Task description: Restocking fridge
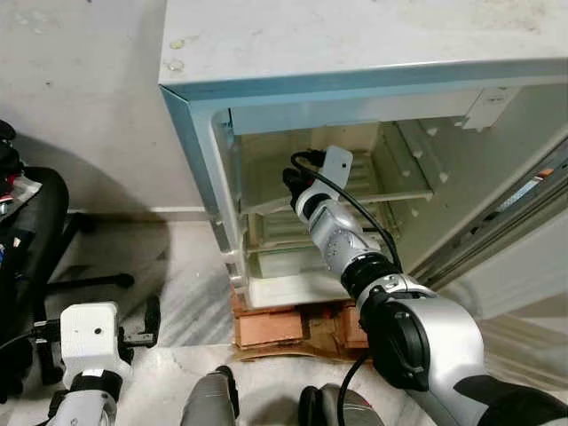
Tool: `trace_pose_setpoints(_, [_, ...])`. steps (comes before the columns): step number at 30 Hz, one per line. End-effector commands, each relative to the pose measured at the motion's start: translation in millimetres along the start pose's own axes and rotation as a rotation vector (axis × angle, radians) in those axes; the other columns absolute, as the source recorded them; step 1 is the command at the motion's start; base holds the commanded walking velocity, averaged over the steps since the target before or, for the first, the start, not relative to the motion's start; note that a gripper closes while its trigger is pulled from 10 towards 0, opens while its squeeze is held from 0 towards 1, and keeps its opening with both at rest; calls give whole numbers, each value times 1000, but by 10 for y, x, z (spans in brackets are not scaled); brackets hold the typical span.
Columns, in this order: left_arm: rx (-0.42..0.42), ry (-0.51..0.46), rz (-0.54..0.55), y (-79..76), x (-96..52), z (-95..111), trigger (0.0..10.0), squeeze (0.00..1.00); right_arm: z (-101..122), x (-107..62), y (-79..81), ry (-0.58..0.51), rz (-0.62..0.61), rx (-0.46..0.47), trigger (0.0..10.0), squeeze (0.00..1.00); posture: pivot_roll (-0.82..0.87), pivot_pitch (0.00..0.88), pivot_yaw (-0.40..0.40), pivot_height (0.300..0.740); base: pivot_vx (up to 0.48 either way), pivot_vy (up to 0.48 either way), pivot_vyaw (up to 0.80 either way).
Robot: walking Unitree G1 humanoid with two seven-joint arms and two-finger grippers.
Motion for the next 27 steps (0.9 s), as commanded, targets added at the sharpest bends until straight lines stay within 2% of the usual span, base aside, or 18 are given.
trace_pose_setpoints(1, [9, 26, 12, 14, -21, -50, 10000, 0, -211, -5, 251, 63, 49, -15, 10000, 1000, 263, 245, -27, 740, 0, 0, 0])
trace_pose_setpoints(6, [6, 27, 15, 6, 22, -53, 10000, 0, -59, 10, 156, 21, 53, -113, 10000, 1000, 257, 236, -32, 740, 0, 0, 0])
trace_pose_setpoints(17, [9, 15, 12, -13, 119, -37, 10000, 0, 272, 16, -90, -79, -35, -240, 10000, 1000, 246, 213, -31, 740, 0, 0, 0])
trace_pose_setpoints(22, [11, 10, 10, -11, 149, -29, 10000, 0, 373, 14, -125, -116, -48, -273, 10000, 1000, 246, 207, -30, 740, 0, 0, 0])
trace_pose_setpoints(27, [14, -1, 8, -6, 185, -12, 10000, 0, 470, 5, -153, -147, -31, -349, 10000, 1000, 242, 194, -31, 740, 0, 0, 0])
Point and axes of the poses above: a point about 5 cm out from each wrist's last joint towards the gripper, its own x axis pointing out of the wrist towards the gripper, its own z axis along the axis of the wrist's last joint, y = z × x, the point moved 2 cm from there along x, pointing out of the wrist towards the gripper, and after that the axes turned 1 degree about x, right-handed, at the moved point
